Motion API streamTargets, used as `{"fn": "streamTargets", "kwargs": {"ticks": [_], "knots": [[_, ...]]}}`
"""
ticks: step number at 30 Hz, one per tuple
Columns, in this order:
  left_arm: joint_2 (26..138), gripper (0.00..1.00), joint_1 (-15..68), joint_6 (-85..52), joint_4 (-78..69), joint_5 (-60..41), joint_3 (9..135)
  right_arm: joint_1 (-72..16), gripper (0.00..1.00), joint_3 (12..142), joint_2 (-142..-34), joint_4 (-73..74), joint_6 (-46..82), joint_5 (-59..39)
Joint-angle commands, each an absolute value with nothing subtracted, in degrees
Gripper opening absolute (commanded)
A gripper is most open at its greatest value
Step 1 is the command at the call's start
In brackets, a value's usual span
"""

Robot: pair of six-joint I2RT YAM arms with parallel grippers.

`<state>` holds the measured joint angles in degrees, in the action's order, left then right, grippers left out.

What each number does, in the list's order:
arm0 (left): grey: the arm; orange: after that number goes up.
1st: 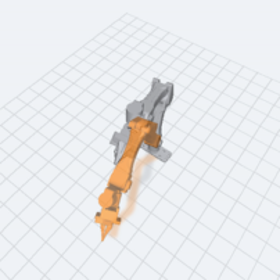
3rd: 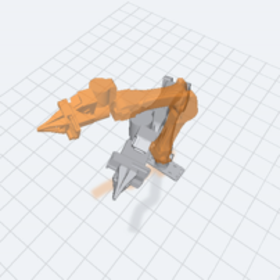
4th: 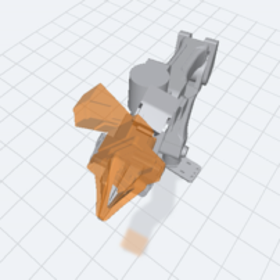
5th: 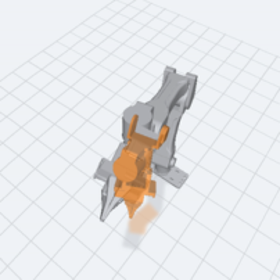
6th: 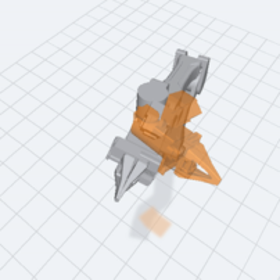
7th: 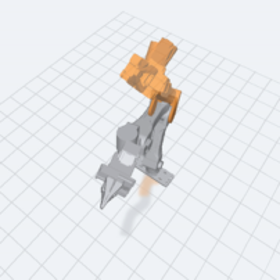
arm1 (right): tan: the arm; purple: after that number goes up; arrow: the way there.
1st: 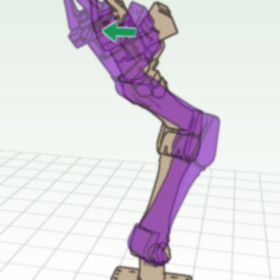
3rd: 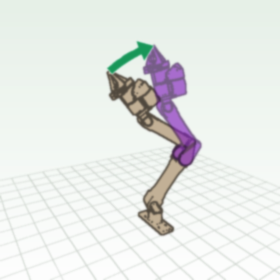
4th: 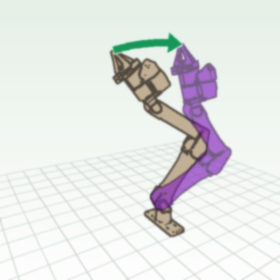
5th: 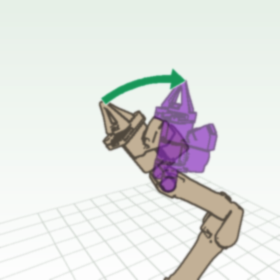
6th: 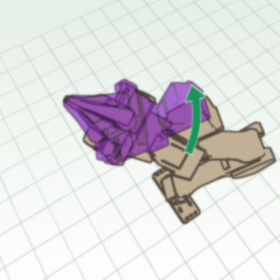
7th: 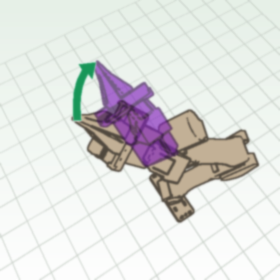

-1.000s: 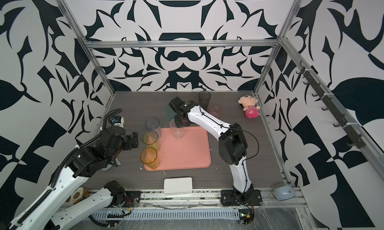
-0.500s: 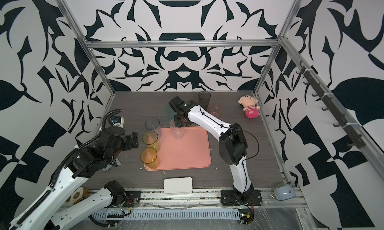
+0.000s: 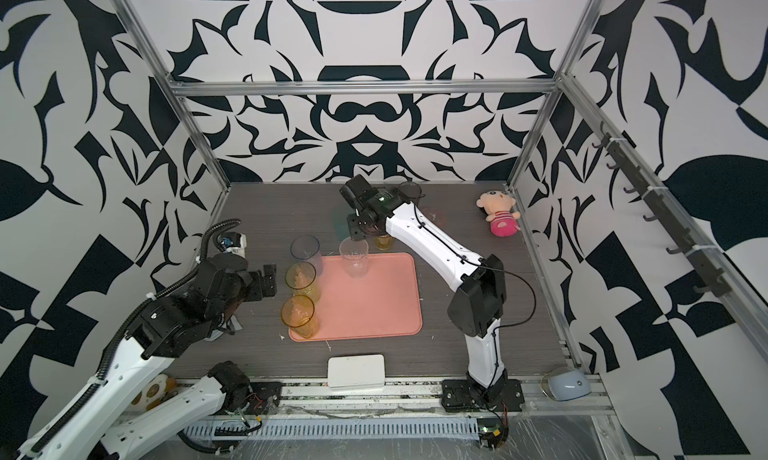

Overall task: Place the glasses into the tray
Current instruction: 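Raise right gripper and move it over the teal cup beyond the tray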

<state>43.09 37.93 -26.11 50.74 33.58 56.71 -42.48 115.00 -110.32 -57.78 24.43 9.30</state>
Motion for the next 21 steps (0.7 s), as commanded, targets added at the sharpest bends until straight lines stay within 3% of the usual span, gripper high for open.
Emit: {"fn": "streamTargets", "kwargs": {"ticks": [1,9,21], "knots": [[42.54,1.0,37.84,-26.37,50.63,34.04,56.08,-42.71,0.5,118.74,-107.8,-59.94,23.24,10.54],[41.94,0.99,37.79,-26.37,50.54,34.4,56.04,-42.74,0.5,125.78,-108.39,-59.68,20.29,10.51],[41.66,1.0,37.79,-26.35,50.54,34.74,55.9,-41.33,0.49,140.53,-119.19,-59.5,15.34,13.47]]}}
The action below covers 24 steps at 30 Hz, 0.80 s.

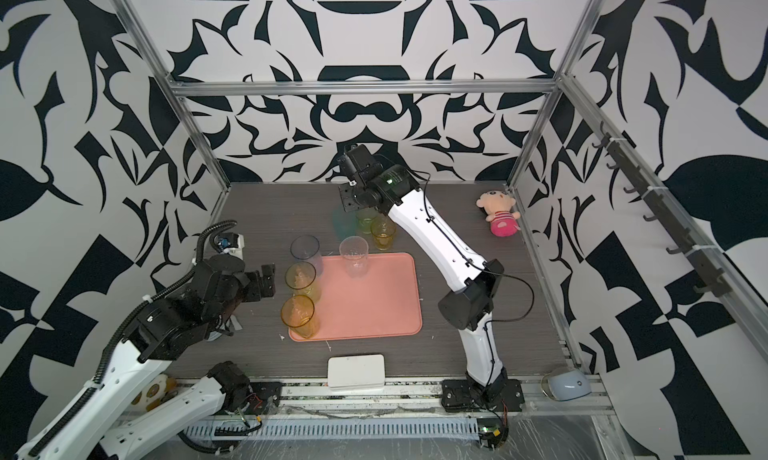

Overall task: Place the glasses into the tray
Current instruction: 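Raise right gripper and move it over the teal cup beyond the tray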

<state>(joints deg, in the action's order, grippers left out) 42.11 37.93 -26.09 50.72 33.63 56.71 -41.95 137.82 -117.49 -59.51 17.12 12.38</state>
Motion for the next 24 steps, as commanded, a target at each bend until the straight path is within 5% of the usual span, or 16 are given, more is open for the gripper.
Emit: {"fn": "streamTargets", "kwargs": {"ticks": [1,24], "knots": [[41.66,0.99,37.79,-26.37,50.58,34.82,55.84,-40.99,0.49,141.43,-120.1,-59.5,15.38,13.04],[41.84,0.99,37.79,-26.62,50.96,35.53,55.88,-35.86,0.43,146.15,-133.16,-56.96,19.32,5.3]]}}
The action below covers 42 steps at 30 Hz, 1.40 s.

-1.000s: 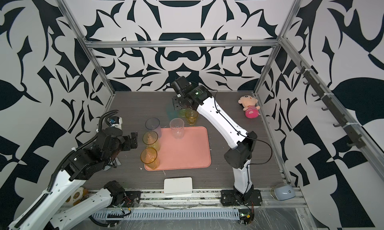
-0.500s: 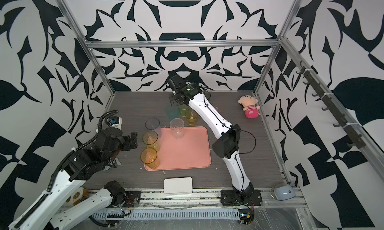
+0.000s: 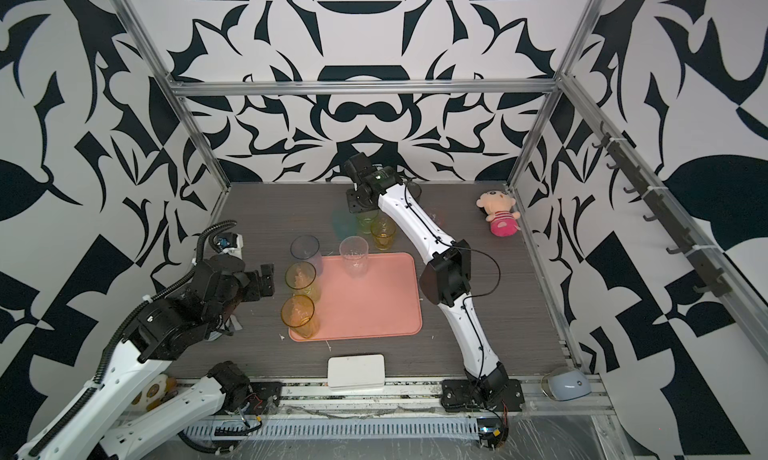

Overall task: Place the glasses into the tray
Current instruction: 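Raise right gripper and move it over the teal cup beyond the tray, then lower right gripper around the teal cup's rim and close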

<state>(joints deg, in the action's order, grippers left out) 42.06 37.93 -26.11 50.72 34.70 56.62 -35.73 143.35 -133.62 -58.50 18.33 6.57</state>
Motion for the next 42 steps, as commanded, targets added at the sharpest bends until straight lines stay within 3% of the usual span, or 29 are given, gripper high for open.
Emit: {"fn": "streamTargets", "kwargs": {"ticks": [1,42], "knots": [[41.78,0.99,37.8,-26.67,51.0,35.51,55.85,-35.86,0.43,146.41,-133.53,-56.87,19.33,5.2],[41.66,0.99,37.79,-26.75,50.98,34.81,55.67,-35.87,0.37,148.99,-142.56,-53.32,20.94,2.02]]}}
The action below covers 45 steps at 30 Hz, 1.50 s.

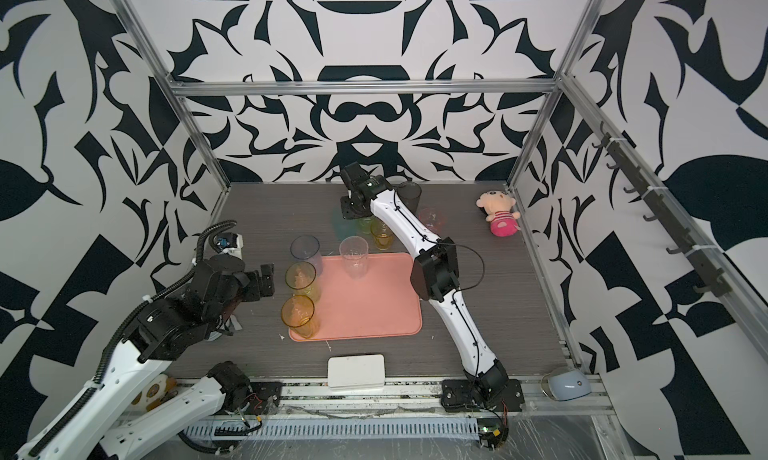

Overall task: Place the glasses into the tray
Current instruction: 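Lower right gripper around the teal cup's rim and close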

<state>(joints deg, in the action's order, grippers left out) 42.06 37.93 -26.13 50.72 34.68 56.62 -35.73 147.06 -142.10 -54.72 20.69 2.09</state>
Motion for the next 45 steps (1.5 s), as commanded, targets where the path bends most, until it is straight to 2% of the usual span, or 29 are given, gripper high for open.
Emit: {"fn": "streamTargets", "kwargs": {"ticks": [1,10,21,31,45], "knots": [[41.66,0.99,37.79,-26.72,51.03,34.8,55.72,-35.86,0.36,148.99,-142.71,-53.15,20.94,1.95],[41.75,0.99,37.79,-26.72,50.98,34.76,55.69,-35.88,0.31,149.01,-143.67,-52.6,20.79,2.2],[41.93,0.99,37.79,-26.72,50.98,34.76,55.75,-35.87,0.15,148.99,-143.98,-52.03,20.83,2.2],[42.1,1.0,37.79,-26.66,50.9,34.57,55.74,-35.86,0.06,149.15,-142.92,-52.31,20.24,2.63],[42.23,0.99,37.79,-26.69,51.06,34.54,55.68,-35.86,0.02,149.34,-139.51,-52.82,19.2,3.43]]}}
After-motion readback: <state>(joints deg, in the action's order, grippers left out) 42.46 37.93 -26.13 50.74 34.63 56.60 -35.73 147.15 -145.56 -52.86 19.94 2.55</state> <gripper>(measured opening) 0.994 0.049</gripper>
